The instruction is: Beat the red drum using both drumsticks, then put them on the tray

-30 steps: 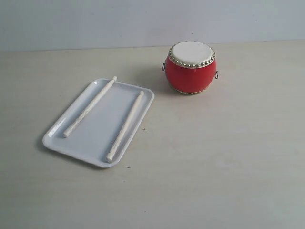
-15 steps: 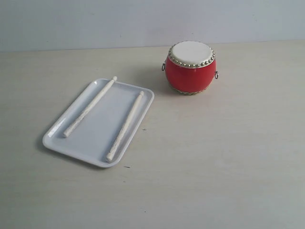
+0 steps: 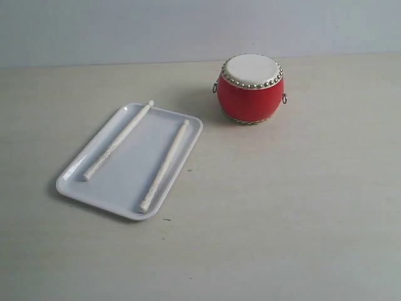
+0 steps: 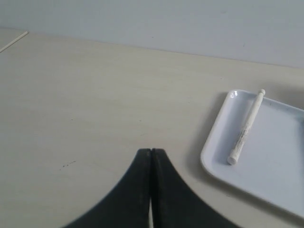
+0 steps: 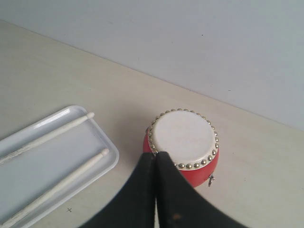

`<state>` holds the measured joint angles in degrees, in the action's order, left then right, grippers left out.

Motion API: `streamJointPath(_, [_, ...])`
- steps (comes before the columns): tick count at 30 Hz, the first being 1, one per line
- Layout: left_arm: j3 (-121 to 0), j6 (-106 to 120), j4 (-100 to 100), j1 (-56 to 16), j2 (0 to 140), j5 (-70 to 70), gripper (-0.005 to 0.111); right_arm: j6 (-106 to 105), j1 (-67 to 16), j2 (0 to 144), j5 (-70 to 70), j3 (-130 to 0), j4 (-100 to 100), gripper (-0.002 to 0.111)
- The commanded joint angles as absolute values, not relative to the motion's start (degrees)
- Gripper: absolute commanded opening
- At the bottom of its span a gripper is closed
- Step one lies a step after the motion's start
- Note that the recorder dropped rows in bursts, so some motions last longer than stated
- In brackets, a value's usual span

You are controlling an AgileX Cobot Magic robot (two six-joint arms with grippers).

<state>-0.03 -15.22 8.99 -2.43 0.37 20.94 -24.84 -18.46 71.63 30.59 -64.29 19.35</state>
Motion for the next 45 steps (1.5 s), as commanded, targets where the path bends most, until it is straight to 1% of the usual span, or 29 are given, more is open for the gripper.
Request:
streamJointPath(1, [0.00,-15.45,8.73,-2.25,0.00,20.69,0.000,-25.29,-18.24,71.32,30.25,-64.06,19.47,0.000])
streamJointPath(36, [0.00,-15.29,8.73,-2.25,0.00,20.69,0.000,-25.29,-18.24,71.65,30.25,-64.06,19.56,0.000])
streamJointPath(45, [0.00,-15.29,8.73,-2.25,0.00,20.69,0.000,-25.29,-18.24,68.59,30.25,-64.06,19.56,0.000])
